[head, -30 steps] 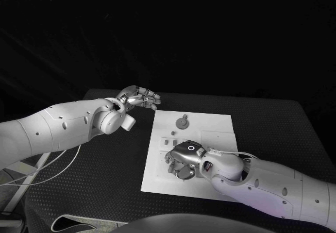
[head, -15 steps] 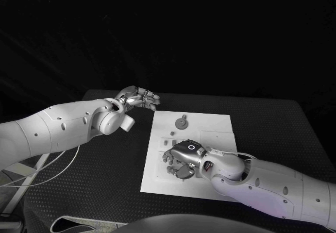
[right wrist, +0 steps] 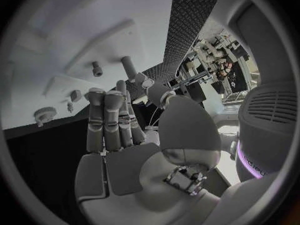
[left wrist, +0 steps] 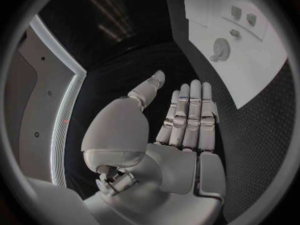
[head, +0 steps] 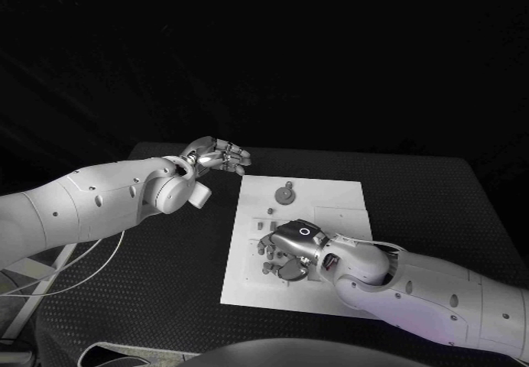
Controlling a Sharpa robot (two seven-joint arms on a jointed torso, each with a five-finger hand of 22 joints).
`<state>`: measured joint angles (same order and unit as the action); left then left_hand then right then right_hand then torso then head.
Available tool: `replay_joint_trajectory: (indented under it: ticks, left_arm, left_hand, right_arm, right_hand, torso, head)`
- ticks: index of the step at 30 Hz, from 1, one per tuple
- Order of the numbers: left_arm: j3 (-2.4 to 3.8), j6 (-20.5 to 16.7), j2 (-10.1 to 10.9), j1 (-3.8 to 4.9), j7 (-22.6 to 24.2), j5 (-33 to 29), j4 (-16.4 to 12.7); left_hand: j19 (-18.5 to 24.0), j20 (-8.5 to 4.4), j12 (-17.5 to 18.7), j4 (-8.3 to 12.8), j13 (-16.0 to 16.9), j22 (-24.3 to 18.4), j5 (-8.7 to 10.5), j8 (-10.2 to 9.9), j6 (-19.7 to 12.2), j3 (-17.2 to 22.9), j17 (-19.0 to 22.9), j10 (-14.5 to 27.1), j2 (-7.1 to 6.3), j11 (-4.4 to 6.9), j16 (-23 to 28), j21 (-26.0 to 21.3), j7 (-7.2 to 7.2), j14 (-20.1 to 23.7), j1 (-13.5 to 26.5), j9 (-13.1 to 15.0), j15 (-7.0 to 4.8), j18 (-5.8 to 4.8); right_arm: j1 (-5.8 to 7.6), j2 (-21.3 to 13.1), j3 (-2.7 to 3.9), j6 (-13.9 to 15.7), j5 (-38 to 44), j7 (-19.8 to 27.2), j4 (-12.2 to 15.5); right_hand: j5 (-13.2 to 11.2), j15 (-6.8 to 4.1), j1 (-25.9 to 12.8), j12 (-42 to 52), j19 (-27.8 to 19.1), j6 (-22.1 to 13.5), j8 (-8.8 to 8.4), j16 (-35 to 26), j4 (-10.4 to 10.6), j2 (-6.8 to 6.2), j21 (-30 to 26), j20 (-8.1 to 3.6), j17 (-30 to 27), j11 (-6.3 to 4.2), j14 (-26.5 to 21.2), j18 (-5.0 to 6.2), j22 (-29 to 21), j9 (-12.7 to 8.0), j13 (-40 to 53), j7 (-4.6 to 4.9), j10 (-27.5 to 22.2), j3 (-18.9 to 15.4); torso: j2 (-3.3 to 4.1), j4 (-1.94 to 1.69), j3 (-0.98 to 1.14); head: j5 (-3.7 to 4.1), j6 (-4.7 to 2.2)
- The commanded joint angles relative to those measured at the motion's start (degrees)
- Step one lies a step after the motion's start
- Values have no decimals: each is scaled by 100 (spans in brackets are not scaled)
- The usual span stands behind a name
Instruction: Assemble the parts on the task board
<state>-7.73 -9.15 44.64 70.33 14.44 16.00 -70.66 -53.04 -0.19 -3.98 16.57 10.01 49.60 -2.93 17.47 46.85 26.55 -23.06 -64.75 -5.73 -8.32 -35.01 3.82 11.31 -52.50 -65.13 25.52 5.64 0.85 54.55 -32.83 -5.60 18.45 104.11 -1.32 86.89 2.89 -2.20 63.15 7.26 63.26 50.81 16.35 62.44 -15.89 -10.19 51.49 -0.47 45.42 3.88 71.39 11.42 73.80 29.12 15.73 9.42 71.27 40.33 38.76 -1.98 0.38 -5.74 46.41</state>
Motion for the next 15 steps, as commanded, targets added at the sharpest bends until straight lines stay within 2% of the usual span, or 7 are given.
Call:
replay_joint_trajectory:
  ticks: [1,3,4,9,11,13,15]
  left_arm:
    - [5,85,-3,10,38,-24,4]
    - [5,78,-3,10,40,-24,21]
    - [5,79,-11,10,43,-24,39]
    - [4,78,-41,10,53,-24,128]
    - [4,83,-57,9,56,-24,161]
    - [4,89,-72,9,57,-24,191]
    - [4,91,-90,8,60,-26,220]
  left_hand:
    - [20,33,-18,0,-10,-6,-20,40,-33,-33,-7,54,16,-2,34,11,-2,-43,35,-8,17,13]
    - [20,33,-18,0,-10,-7,-20,40,-33,-33,-7,54,16,-2,34,11,-2,-43,35,-8,17,13]
    - [20,33,-18,0,-10,-7,-20,40,-33,-34,-8,54,16,-2,35,11,-2,-43,35,-8,17,13]
    - [20,33,-19,-1,-10,-8,-20,40,-33,-35,-11,54,15,-2,37,11,-1,-44,37,-8,17,13]
    - [20,33,-19,-1,-10,-8,-20,40,-33,-35,-12,54,15,-2,37,11,-1,-44,38,-8,17,13]
    - [20,33,-19,-1,-10,-9,-20,40,-33,-35,-13,54,15,-2,38,11,-1,-44,38,-8,17,13]
    - [20,33,-19,-2,-10,-9,-20,40,-34,-36,-14,54,16,-2,39,11,-1,-44,39,-8,17,13]
  right_arm:
    - [73,-112,41,51,-223,157,113]
    - [126,-190,73,77,-376,211,184]
    - [137,-233,115,72,-477,255,229]
    - [226,-469,408,76,-1106,393,463]
    - [287,-592,502,42,-1391,401,560]
    - [361,-725,611,-92,-1670,350,617]
    - [465,-848,631,-170,-1918,290,619]
  right_hand:
    - [-11,-32,-38,5,21,5,9,38,-12,-32,-18,2,-5,5,12,358,11,-3,12,9,-13,-31]
    - [-13,-22,-109,-6,21,-3,6,38,13,-70,-16,9,-7,14,10,358,13,-5,16,17,-35,-77]
    - [-9,-16,-172,-13,22,-13,2,40,31,-95,-13,14,-6,20,10,358,16,-7,18,23,-49,-125]
    - [-11,-2,-410,-38,20,-52,-10,59,44,-109,-2,9,-2,35,11,358,28,-12,43,41,-102,-396]
    - [-11,1,-516,-44,16,-68,-15,65,50,-113,-2,8,-1,39,6,358,30,-14,55,49,-116,-517]
    - [-10,2,-598,-50,0,-92,-19,78,10,-55,-11,-10,3,35,-7,358,31,-15,83,49,-134,-691]
    - [-10,5,-677,-55,-7,-95,-18,80,23,-62,-16,-6,3,43,-16,358,30,-16,92,54,-143,-769]
  torso:
    - [-4,2,-3]
    - [-3,8,-1]
    - [-2,8,0]
    - [-21,26,5]
    - [-25,28,5]
    - [-36,38,4]
    - [-44,50,3]
  head:
    - [29,-16]
    - [45,-27]
    - [53,-43]
    - [105,-106]
    - [147,-136]
    - [181,-161]
    - [208,-190]
